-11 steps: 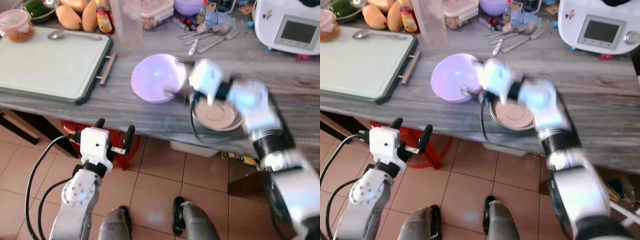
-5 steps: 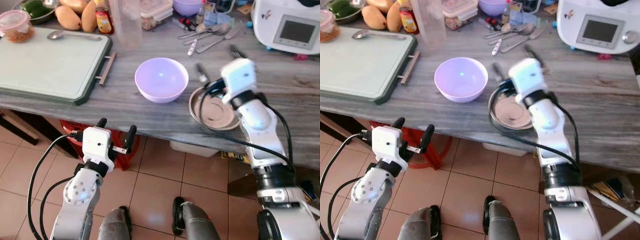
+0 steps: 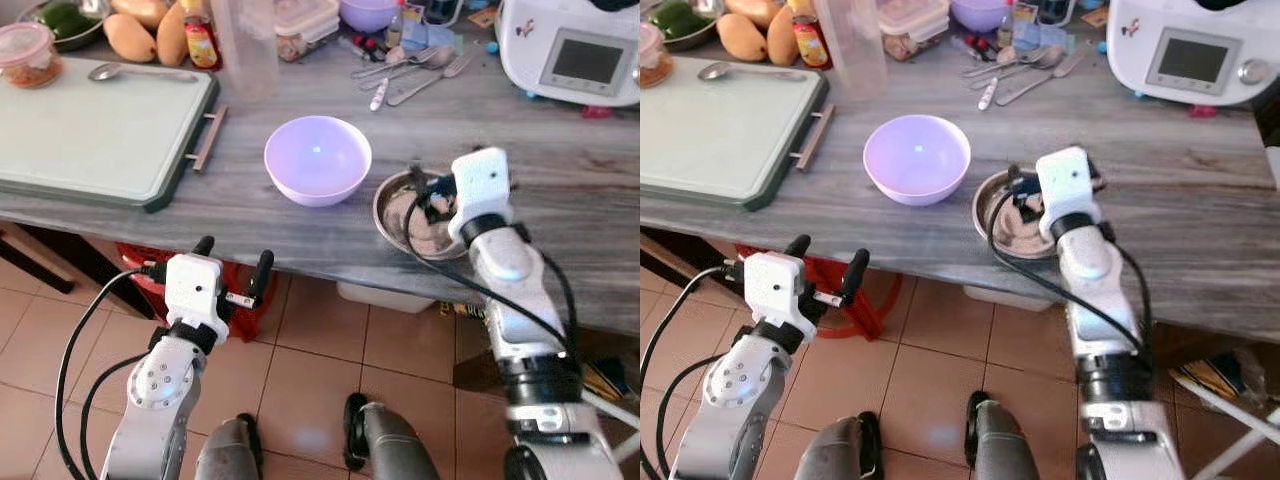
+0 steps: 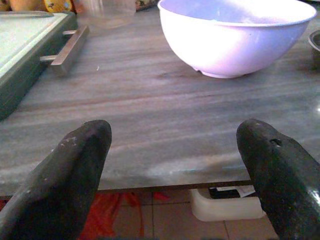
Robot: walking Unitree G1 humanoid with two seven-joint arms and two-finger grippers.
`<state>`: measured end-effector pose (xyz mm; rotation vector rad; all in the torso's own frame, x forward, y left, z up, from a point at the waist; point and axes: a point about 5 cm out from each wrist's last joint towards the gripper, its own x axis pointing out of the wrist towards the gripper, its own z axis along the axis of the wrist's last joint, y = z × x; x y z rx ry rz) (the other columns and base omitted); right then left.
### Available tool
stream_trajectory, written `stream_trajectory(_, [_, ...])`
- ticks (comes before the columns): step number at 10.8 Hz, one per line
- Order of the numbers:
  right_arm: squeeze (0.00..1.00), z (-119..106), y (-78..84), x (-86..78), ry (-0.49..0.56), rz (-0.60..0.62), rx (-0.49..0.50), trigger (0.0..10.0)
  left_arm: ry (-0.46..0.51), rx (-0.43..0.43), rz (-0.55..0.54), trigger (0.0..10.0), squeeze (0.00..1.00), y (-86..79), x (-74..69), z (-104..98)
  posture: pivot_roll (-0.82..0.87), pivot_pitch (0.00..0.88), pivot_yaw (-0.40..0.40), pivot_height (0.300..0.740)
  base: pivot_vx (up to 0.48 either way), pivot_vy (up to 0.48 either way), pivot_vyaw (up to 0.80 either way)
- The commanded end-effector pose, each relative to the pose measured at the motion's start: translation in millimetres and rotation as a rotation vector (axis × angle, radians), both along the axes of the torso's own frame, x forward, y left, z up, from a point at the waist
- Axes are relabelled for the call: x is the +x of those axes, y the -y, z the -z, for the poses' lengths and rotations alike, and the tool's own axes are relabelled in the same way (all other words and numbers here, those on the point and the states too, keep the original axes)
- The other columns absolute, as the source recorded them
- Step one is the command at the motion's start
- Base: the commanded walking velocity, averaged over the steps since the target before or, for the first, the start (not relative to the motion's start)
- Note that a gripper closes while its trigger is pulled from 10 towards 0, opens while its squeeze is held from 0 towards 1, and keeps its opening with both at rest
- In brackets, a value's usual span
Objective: Setting the table
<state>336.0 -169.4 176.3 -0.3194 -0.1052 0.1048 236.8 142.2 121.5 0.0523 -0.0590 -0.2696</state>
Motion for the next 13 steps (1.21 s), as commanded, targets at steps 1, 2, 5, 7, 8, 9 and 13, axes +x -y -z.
stream_trajectory(1, [0.95,2.0,-1.6,-3.2,-0.02,0.005,0.026,10.0,-0.01,-0.004,0.006,10.0,0.0,0.1,-1.1,2.7,0.0,0.193,-0.012,0.74,0.0,0.0,0.0])
stream_trajectory(2, [0.85,7.4,-4.7,-5.0,-0.064,0.004,0.051,10.0,-0.011,-0.006,0.02,10.0,0.0,3.0,-1.8,2.6,0.0,0.192,-0.011,0.74,0.0,0.0,0.0])
stream_trajectory(5, [0.31,22.7,-10.7,-9.2,-0.203,-0.009,0.127,10.0,-0.016,-0.014,0.023,10.0,0.0,6.7,-2.5,4.1,0.0,0.188,-0.018,0.74,0.0,0.0,0.0])
stream_trajectory(7, [0.2,25.5,-17.1,-9.4,-0.246,-0.048,0.135,10.0,-0.019,-0.013,0.02,10.0,0.0,5.8,-3.2,5.0,0.0,0.189,-0.016,0.74,0.0,0.0,0.0])
stream_trajectory(8, [0.07,26.2,-19.2,-9.3,-0.258,-0.054,0.142,10.0,-0.02,-0.013,0.024,10.0,0.0,5.9,-3.5,4.9,0.0,0.19,-0.015,0.74,0.0,0.0,0.0])
stream_trajectory(9, [0.0,27.0,-23.5,-9.4,-0.275,-0.074,0.153,10.0,-0.018,-0.013,0.026,10.0,0.0,6.4,-3.2,4.6,0.0,0.191,-0.015,0.74,0.0,0.0,0.0])
stream_trajectory(13, [0.0,26.5,-38.9,-4.1,-0.304,-0.141,0.185,10.0,-0.022,-0.013,0.025,10.0,0.0,6.5,-5.1,4.9,0.01,0.199,-0.017,0.74,0.0,0.0,0.0])
